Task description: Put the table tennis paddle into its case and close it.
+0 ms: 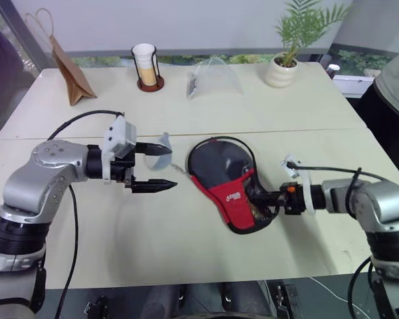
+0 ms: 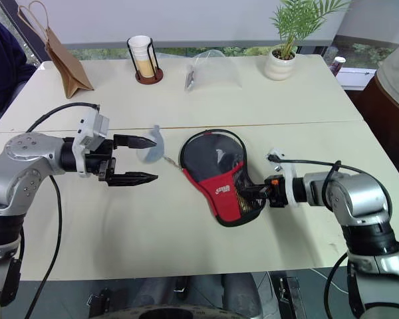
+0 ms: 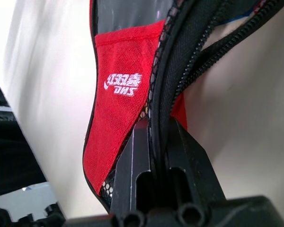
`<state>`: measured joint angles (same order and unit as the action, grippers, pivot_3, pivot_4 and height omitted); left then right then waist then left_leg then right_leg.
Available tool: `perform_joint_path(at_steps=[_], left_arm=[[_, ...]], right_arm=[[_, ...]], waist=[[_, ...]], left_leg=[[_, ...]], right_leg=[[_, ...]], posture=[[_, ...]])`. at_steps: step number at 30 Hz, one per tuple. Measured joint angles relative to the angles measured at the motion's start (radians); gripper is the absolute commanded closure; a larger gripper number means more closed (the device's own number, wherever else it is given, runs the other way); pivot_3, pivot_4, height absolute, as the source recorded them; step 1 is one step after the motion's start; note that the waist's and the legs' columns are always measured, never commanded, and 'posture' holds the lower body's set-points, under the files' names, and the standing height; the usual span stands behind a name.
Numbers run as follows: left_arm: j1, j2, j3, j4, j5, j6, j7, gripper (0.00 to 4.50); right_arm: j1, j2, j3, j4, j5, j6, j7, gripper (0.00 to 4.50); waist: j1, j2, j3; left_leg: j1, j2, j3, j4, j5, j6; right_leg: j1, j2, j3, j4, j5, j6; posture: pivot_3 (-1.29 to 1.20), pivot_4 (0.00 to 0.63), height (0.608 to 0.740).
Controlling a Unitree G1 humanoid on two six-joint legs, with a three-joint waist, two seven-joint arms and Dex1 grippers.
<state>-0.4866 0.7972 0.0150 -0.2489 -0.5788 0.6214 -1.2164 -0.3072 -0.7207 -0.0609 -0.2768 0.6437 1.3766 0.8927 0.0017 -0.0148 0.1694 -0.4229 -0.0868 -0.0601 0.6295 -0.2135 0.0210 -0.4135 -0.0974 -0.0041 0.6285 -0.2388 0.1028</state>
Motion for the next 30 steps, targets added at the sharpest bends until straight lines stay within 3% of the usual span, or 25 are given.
perform_joint_path(at_steps=[7,27,30], left_arm=[[0.000,-0.003,-0.002,-0.002,0.000,-0.001,0.002,0.01],[0.000,-0.003,-0.008,-0.011,-0.001,0.001,-0.001,0.01],[-0.001,-0.003,-0.022,-0.010,-0.001,0.001,-0.001,0.01]], right_arm=[[0.127,0.086,-0.118,-0.179,0.088,0.142,-0.123,4.45],[0.337,0.217,-0.231,-0.326,0.394,0.158,-0.459,4.45],[0.343,0.223,-0.234,-0.316,0.402,0.158,-0.474,3.59]], waist=[[0.009,-0.003,-0.003],[0.007,-0.005,-0.004],[0.006,-0.005,-0.004]], left_leg=[[0.000,0.000,0.000,0.000,0.000,0.000],[0.002,0.003,0.000,-0.002,-0.001,0.000],[0.002,0.004,0.000,-0.002,-0.001,0.000]], right_leg=[[0.000,0.000,0.000,0.000,0.000,-0.001],[0.001,0.001,-0.001,-0.001,-0.002,-0.004],[0.001,0.002,-0.001,-0.003,-0.003,-0.004]], posture=[[0.00,0.150,0.734],[0.00,0.150,0.734],[0.00,0.150,0.734]])
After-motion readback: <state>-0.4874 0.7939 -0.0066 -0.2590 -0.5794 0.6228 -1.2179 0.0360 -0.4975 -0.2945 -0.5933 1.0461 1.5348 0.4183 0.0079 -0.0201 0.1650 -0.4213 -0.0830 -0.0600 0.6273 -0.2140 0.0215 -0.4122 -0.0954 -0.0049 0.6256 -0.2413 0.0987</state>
